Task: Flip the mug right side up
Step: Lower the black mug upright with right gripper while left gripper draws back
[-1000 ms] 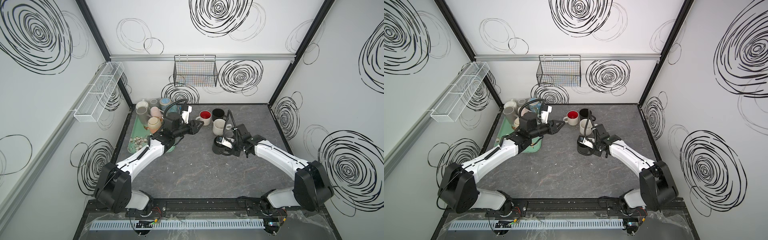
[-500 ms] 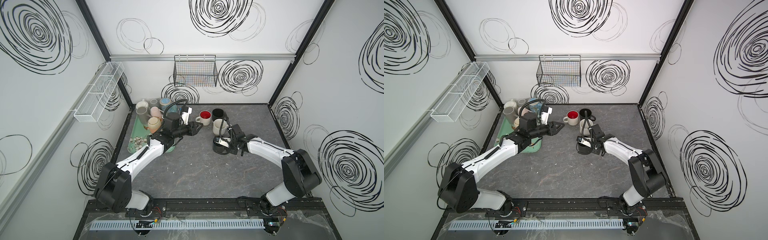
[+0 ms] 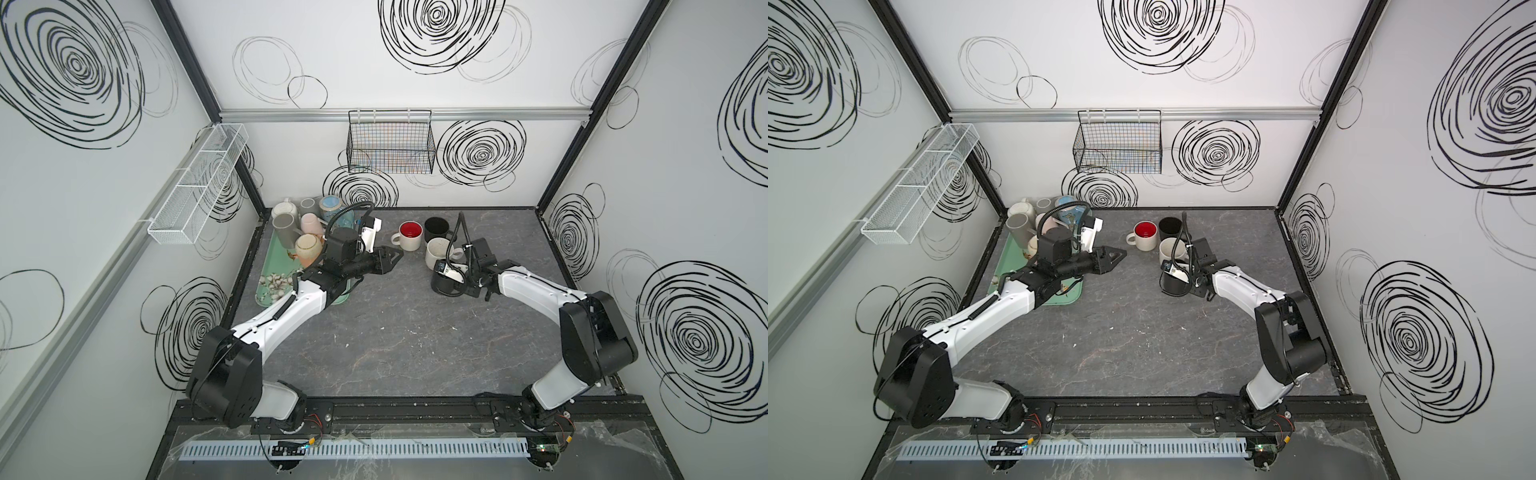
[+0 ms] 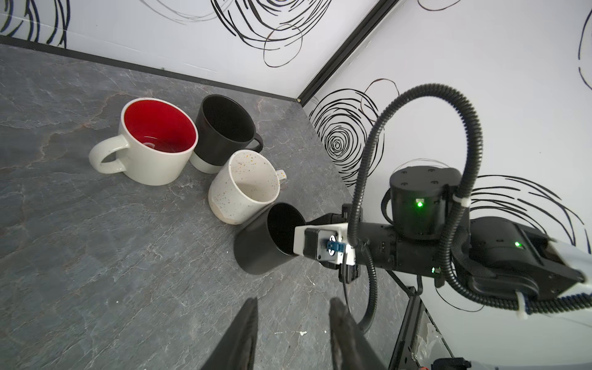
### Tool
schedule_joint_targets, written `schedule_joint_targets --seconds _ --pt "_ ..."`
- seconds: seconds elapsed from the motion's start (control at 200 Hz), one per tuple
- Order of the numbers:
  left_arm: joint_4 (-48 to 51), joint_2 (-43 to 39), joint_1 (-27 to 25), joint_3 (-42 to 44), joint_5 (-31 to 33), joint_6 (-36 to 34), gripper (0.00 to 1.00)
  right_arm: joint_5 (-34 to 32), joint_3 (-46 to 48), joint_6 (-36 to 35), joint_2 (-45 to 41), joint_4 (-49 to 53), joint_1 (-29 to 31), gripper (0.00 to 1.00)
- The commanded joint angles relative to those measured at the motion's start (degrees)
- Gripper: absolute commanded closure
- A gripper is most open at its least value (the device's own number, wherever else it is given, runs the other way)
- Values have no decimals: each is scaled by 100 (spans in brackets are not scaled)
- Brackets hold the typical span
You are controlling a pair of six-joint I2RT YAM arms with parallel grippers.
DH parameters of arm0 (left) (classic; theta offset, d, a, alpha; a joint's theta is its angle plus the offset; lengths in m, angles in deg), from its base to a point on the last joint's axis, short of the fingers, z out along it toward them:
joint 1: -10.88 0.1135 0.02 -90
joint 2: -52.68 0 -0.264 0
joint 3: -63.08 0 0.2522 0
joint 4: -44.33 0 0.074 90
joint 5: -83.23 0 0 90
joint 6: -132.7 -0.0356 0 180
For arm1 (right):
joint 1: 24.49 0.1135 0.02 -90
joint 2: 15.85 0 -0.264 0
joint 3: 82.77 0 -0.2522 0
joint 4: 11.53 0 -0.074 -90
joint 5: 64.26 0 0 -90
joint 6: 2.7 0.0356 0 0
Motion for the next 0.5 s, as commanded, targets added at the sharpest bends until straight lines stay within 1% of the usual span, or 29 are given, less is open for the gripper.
schedule_joint_targets --seconds 0.0,0.095,0.145,0.23,0.285,0.355,0.42,0.495 --pt "-170 -254 105 61 14 -113 60 162 -132 -133 -214 -165 -55 63" --pt "-102 -288 148 42 32 -85 60 290 -115 -99 -237 -244 -143 64" --pt "-84 -322 151 24 45 -94 60 307 -137 -100 -189 -180 -165 69" --pt "22 -376 153 -17 97 -168 60 315 -133 -153 -124 -143 -196 79" --pt "82 -398 153 -16 135 -201 60 285 -71 -167 -121 -241 -202 82" --pt "81 -434 155 18 163 -202 60 232 -39 -168 -137 -381 -212 81" --pt "70 -456 134 70 189 -193 60 218 -32 -156 -171 -519 -206 74" --pt "92 -481 132 82 229 -184 60 233 -40 -152 -233 -615 -198 70"
